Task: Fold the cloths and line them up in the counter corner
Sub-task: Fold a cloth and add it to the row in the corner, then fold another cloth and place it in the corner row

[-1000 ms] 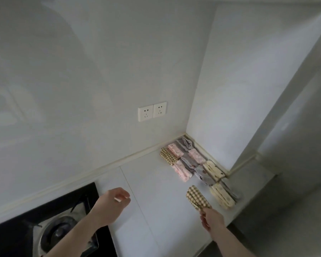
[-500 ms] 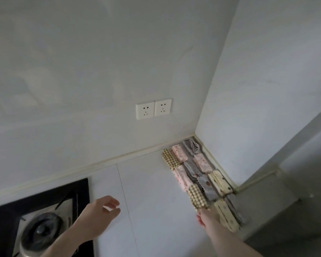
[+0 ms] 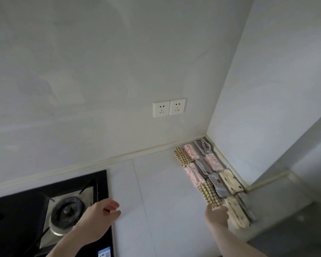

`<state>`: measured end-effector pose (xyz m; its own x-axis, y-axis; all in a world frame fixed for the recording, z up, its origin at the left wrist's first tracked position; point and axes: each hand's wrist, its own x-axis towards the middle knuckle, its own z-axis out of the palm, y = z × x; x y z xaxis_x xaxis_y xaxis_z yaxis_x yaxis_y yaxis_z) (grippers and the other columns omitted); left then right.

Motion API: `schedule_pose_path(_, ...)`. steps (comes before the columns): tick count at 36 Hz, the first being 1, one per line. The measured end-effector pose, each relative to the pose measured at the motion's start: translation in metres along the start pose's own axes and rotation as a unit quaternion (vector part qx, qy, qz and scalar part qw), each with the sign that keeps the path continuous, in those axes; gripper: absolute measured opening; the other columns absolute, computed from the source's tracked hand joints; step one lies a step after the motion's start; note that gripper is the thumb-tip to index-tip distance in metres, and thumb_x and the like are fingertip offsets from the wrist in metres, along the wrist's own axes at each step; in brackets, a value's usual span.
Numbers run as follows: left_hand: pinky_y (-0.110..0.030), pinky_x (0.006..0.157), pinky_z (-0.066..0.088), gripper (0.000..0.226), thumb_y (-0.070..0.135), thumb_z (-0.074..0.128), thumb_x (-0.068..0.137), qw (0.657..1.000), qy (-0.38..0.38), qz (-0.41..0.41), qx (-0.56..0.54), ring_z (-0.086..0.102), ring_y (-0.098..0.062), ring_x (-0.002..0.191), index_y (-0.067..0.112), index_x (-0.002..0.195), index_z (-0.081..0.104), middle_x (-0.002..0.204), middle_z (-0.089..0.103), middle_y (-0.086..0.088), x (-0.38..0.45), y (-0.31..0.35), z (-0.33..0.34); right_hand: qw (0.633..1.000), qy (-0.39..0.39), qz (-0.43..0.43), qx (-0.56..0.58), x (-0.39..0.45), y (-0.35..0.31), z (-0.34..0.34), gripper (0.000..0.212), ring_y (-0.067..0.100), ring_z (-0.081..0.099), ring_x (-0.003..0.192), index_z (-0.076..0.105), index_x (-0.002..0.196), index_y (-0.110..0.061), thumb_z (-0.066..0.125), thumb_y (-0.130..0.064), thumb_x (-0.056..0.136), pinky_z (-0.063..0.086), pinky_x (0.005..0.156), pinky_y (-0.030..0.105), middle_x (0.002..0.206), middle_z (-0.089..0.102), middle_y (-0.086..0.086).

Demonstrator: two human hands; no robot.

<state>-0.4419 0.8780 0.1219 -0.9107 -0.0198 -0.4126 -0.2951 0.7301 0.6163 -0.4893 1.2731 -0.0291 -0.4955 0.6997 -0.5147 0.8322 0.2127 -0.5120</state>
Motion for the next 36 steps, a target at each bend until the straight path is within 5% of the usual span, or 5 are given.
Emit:
schedule_pose_path(8,-0.018,0.086,0.050,0.011,0.030,0.076,0.086,0.998,0.041,-0.033,-0.032,0.066,0.004,0.088,0.037,0.092,0.070,0.090,0.073,0.019,-0.088,-0.066,-0.016,0.959,-0.186,-0.176,-0.125,-0.124,0.002,0.063,0.055,0.032,0.058,0.121,0.041,0.139,-0.012,0.065,-0.030,0.093,0.046,0.101,0.037,0.140,0.048,0.018)
schedule_pose_path(11,-0.015,0.084,0.048,0.014,0.032,0.074,0.087,0.996,0.056,-0.059,-0.045,0.064,0.003,0.091,0.038,0.097,0.067,0.096,0.069,0.019,-0.133,-0.103,-0.024,0.920,-0.250,-0.263,-0.147,-0.197,0.002,0.092,0.054,0.023,0.056,0.124,0.041,0.140,-0.015,0.062,-0.029,0.092,0.041,0.099,0.027,0.140,0.048,0.010)
schedule_pose_path(19,-0.010,0.067,0.046,0.015,0.034,0.067,0.091,0.973,0.168,-0.138,-0.076,0.062,0.002,0.086,0.040,0.105,0.065,0.102,0.066,0.017,-0.264,-0.220,-0.052,0.797,-0.369,-0.450,-0.161,-0.395,0.017,0.158,0.045,0.011,0.056,0.108,0.050,0.130,-0.030,0.068,-0.033,0.089,0.042,0.092,0.025,0.127,0.052,-0.008)
schedule_pose_path(28,-0.021,0.077,0.053,0.016,0.034,0.066,0.092,0.932,0.284,-0.192,-0.115,0.062,-0.003,0.092,0.039,0.107,0.063,0.111,0.061,0.019,-0.381,-0.321,-0.087,0.678,-0.470,-0.538,-0.174,-0.556,0.044,0.205,0.036,0.007,0.066,0.083,0.050,0.117,-0.042,0.069,-0.029,0.089,0.046,0.074,0.014,0.124,0.051,-0.016)
schedule_pose_path(36,-0.019,0.083,0.051,0.017,0.033,0.065,0.090,0.898,0.345,-0.239,-0.132,0.062,0.002,0.092,0.040,0.105,0.065,0.108,0.062,0.024,-0.438,-0.396,-0.120,0.604,-0.521,-0.571,-0.194,-0.648,0.043,0.266,0.037,0.007,0.066,0.082,0.050,0.123,-0.040,0.067,-0.030,0.092,0.056,0.087,0.027,0.123,0.049,-0.022)
